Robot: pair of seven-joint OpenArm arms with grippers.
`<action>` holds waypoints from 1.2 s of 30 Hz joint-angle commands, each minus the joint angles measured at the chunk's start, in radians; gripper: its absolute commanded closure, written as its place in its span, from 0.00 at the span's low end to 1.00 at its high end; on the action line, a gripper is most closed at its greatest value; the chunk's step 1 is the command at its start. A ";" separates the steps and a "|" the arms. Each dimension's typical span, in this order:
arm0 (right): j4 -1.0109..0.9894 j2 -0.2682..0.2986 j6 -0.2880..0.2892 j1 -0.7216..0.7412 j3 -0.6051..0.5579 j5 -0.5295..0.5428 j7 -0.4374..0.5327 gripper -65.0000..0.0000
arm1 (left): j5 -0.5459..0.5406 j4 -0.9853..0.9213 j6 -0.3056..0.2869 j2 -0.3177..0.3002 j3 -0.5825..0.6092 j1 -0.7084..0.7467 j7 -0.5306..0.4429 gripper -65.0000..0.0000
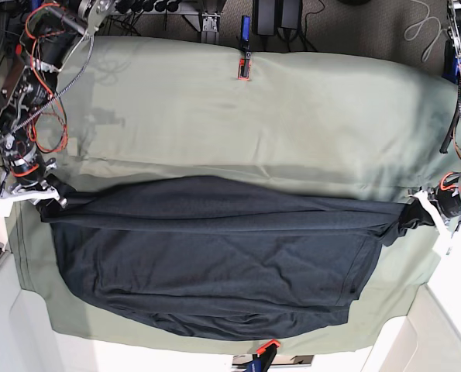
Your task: Fold the T-shirt properly
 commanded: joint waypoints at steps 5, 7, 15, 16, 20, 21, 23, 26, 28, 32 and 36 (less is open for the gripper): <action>-0.052 0.027 -0.002 0.076 0.004 -0.027 0.050 1.00 | 0.083 -0.161 0.004 0.000 0.113 -0.160 -0.124 1.00; -0.081 0.037 0.002 0.097 0.004 -0.044 0.070 1.00 | 0.097 -0.223 0.004 0.016 0.140 -0.211 -0.150 1.00; -0.198 0.051 0.051 0.142 -0.020 -0.073 0.092 1.00 | 0.161 -0.417 0.004 0.089 0.151 -0.299 -0.216 0.93; -0.208 0.051 0.050 0.142 -0.029 -0.073 0.093 1.00 | 0.163 -0.423 0.004 0.095 0.151 -0.298 -0.229 0.86; -0.226 0.051 0.050 0.142 -0.059 -0.061 0.092 0.49 | 0.126 -0.426 0.004 0.102 0.151 -0.299 -0.243 0.52; -0.225 0.052 0.050 0.142 -0.059 -0.051 0.080 0.42 | 0.103 -0.426 0.004 0.098 0.151 -0.299 -0.242 0.45; -0.211 0.054 0.050 0.142 -0.059 -0.029 0.037 0.40 | 0.053 -0.426 0.004 0.085 0.151 -0.299 -0.208 0.42; -0.164 0.054 0.051 0.141 -0.053 0.017 -0.057 0.40 | -0.088 -0.423 0.004 0.044 0.151 -0.299 -0.102 0.42; -0.119 0.053 0.051 0.136 -0.044 0.044 -0.100 0.40 | -0.192 -0.423 0.004 0.013 0.151 -0.299 -0.034 0.42; 0.011 0.051 0.044 0.084 -0.039 0.061 -0.095 0.40 | -0.291 -0.423 0.004 -0.023 0.143 -0.299 0.027 0.42; 0.074 0.051 0.006 0.043 -0.039 0.008 -0.093 0.40 | -0.292 -0.423 0.004 -0.011 0.144 -0.297 0.023 0.42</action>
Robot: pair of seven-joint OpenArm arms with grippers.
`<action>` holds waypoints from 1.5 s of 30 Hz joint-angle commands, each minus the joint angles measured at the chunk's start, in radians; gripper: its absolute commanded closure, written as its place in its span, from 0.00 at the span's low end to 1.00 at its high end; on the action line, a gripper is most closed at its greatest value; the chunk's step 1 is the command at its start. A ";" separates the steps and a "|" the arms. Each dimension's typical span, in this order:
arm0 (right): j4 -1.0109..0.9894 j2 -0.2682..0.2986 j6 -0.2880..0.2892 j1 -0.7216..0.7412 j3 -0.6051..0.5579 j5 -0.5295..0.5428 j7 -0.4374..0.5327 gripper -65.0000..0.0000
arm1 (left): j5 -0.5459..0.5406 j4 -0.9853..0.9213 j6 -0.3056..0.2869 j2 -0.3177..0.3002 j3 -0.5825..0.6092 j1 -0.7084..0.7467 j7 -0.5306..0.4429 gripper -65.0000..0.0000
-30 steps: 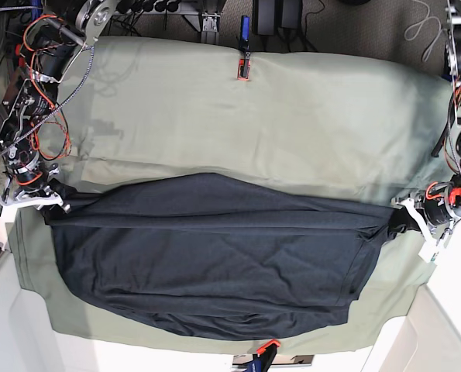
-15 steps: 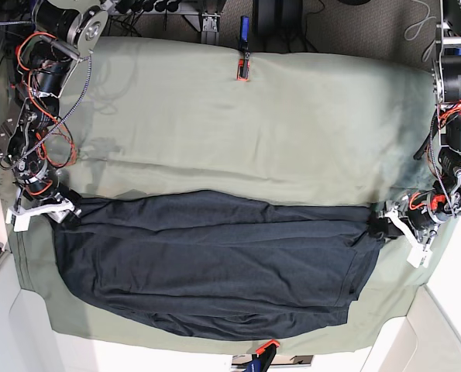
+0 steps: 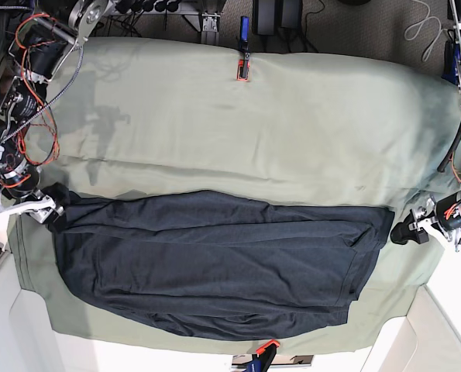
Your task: Fold the T-shirt properly
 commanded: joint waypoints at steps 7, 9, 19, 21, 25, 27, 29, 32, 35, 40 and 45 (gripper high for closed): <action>-0.002 0.011 -0.070 -0.048 0.001 -0.080 0.133 0.40 | 0.140 0.006 -0.006 0.048 -0.006 -0.024 -0.143 0.42; -0.024 0.011 -0.069 -0.048 0.001 -0.080 0.158 0.40 | 0.197 -0.004 -0.006 0.069 -0.006 -0.024 -0.209 0.42; -0.254 0.011 -0.057 0.047 -0.013 -0.080 0.234 0.40 | 0.433 -0.022 0.087 0.142 -0.006 -0.024 -0.367 0.42; -0.269 0.011 -0.056 0.056 -0.017 -0.080 0.234 0.40 | 0.478 -0.022 0.114 0.142 -0.006 -0.025 -0.392 0.42; -0.270 0.011 -0.049 0.056 -0.029 -0.080 0.234 0.40 | 0.480 -0.022 0.125 0.109 -0.006 -0.025 -0.387 0.42; -0.270 0.011 -0.050 0.056 -0.031 -0.080 0.234 0.40 | 0.478 -0.016 0.123 0.084 -0.006 -0.025 -0.361 0.42; -0.270 0.011 -0.050 0.056 -0.031 -0.080 0.234 0.40 | 0.432 0.000 0.089 0.061 -0.013 -0.024 -0.319 0.42; -0.270 0.011 -0.049 0.056 -0.031 -0.080 0.233 0.40 | 0.367 0.007 0.052 0.045 -0.063 -0.025 -0.306 0.42; -0.270 0.011 -0.049 0.056 -0.031 -0.080 0.233 0.40 | 0.366 0.007 0.051 0.056 -0.147 -0.024 -0.285 0.42; -0.270 0.011 -0.049 0.056 -0.031 -0.079 0.230 0.40 | 0.369 0.002 0.034 0.071 -0.176 -0.005 -0.297 0.42; -0.270 0.011 -0.036 0.056 -0.031 -0.069 0.230 0.40 | 0.448 -0.066 0.040 0.135 -0.176 0.012 -0.352 0.42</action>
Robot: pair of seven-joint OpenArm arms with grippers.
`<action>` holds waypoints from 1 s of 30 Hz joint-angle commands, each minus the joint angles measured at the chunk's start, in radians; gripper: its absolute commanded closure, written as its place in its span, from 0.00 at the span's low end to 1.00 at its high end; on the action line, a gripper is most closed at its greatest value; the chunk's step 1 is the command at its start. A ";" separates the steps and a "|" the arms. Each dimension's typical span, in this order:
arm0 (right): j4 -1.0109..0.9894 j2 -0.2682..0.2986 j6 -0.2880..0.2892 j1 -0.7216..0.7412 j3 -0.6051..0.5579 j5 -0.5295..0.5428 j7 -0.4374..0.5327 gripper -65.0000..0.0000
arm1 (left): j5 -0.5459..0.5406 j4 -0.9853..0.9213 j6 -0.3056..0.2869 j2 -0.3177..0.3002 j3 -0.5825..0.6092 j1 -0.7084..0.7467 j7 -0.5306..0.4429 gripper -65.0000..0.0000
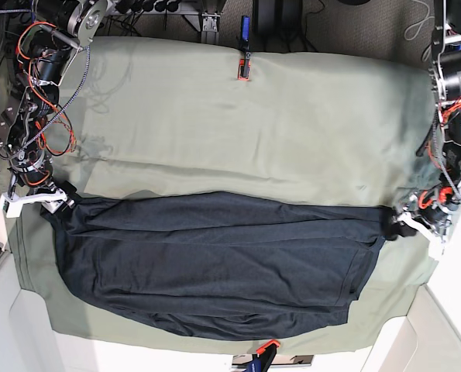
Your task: Fold the T-shirt properly
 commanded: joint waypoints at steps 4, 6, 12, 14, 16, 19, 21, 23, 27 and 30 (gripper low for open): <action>0.009 0.008 0.012 0.016 -0.009 0.015 -0.012 0.40 | 0.011 -0.068 0.010 0.034 -0.005 -0.025 -0.095 0.42; 0.009 0.008 0.012 0.016 -0.018 0.016 -0.018 0.40 | 0.011 -0.081 0.010 0.054 -0.005 -0.025 -0.106 0.42; 0.009 0.008 0.038 0.016 -0.071 0.058 -0.019 0.40 | -0.075 -0.074 -0.056 0.104 -0.005 -0.025 -0.053 0.42; 0.009 0.008 0.046 0.016 -0.093 0.057 -0.018 0.40 | -0.087 -0.070 -0.056 0.121 -0.005 -0.025 -0.013 0.43; 0.009 0.008 0.041 0.017 -0.105 0.057 -0.017 0.40 | -0.086 -0.070 -0.056 0.135 -0.005 -0.025 -0.009 0.45; 0.009 0.005 0.008 0.017 -0.106 0.050 -0.005 0.40 | -0.086 -0.070 -0.056 0.137 -0.005 -0.025 -0.009 0.71; 0.009 0.000 -0.024 0.017 -0.106 0.021 0.002 0.47 | -0.067 -0.070 -0.056 0.135 -0.005 -0.025 -0.015 0.96; 0.009 -0.005 -0.029 0.017 -0.106 -0.014 0.011 0.73 | -0.034 -0.069 -0.056 0.132 -0.005 -0.025 -0.015 1.00; 0.017 -0.006 0.001 0.016 -0.104 -0.041 -0.005 1.00 | -0.028 -0.042 -0.056 0.109 -0.005 -0.025 0.029 1.00; 0.066 -0.006 0.001 0.005 -0.104 -0.038 -0.043 1.00 | -0.048 0.057 -0.056 0.080 -0.005 -0.009 0.095 1.00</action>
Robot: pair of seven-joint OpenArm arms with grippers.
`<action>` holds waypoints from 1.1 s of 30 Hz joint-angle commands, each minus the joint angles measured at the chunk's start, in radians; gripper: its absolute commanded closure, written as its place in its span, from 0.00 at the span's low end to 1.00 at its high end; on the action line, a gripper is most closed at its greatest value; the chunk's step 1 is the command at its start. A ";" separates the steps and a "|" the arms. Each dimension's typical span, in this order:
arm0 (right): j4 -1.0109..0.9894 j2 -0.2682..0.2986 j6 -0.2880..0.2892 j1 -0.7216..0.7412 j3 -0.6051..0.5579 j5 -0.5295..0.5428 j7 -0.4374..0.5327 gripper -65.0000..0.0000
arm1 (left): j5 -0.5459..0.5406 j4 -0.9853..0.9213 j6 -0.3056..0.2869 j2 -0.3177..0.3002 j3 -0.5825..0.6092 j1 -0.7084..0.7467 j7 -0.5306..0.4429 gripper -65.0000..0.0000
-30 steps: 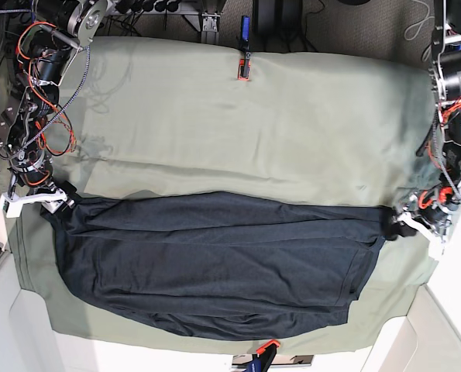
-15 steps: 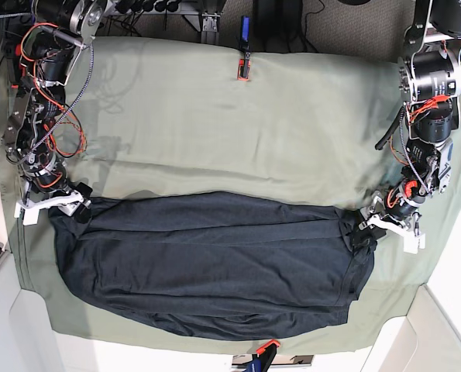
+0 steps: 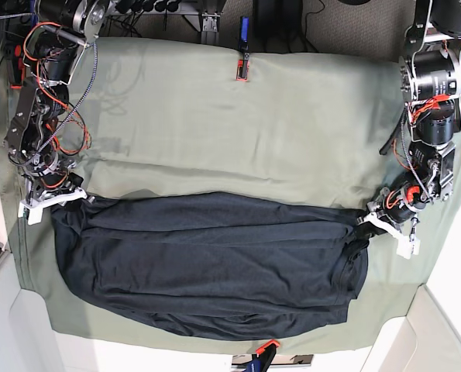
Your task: Fold the T-shirt properly
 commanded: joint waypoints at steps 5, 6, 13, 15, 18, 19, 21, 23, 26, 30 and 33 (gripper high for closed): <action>0.253 0.006 0.014 -0.084 0.000 0.071 -0.082 1.00 | -0.164 0.275 -0.016 -0.105 -0.002 0.072 0.160 1.00; 0.301 0.006 0.019 -0.105 0.000 0.084 -0.109 1.00 | -0.197 0.326 -0.016 -0.124 -0.002 0.092 0.183 1.00; 0.509 0.015 0.023 -0.270 0.000 0.183 -0.191 1.00 | -0.311 0.562 -0.016 -0.246 -0.003 0.186 0.321 1.00; 0.568 0.015 0.023 -0.326 0.000 0.190 -0.195 1.00 | -0.324 0.600 -0.016 -0.280 -0.003 0.218 0.332 1.00; 0.650 0.015 0.023 -0.407 0.000 0.190 -0.212 1.00 | -0.359 0.637 -0.016 -0.332 -0.003 0.281 0.365 1.00; 0.672 0.018 0.023 -0.436 0.000 0.195 -0.212 1.00 | -0.369 0.647 -0.016 -0.348 -0.003 0.309 0.369 1.00; 0.702 0.024 0.026 -0.490 0.000 0.211 -0.213 1.00 | -0.374 0.663 -0.016 -0.374 -0.010 0.373 0.369 1.00; 0.728 0.032 0.047 -0.542 0.000 0.212 -0.212 1.00 | -0.381 0.676 -0.016 -0.380 -0.038 0.438 0.373 1.00; 0.753 0.051 0.050 -0.613 0.005 0.216 -0.212 1.00 | -0.423 0.700 -0.016 -0.377 -0.112 0.546 0.391 1.00; 0.784 0.072 0.051 -0.691 0.031 0.232 -0.208 1.00 | -0.434 0.745 -0.016 -0.360 -0.228 0.700 0.391 1.00; 0.787 0.078 0.084 -0.705 0.055 0.238 -0.204 1.00 | -0.456 0.777 -0.016 -0.327 -0.263 0.775 0.390 1.00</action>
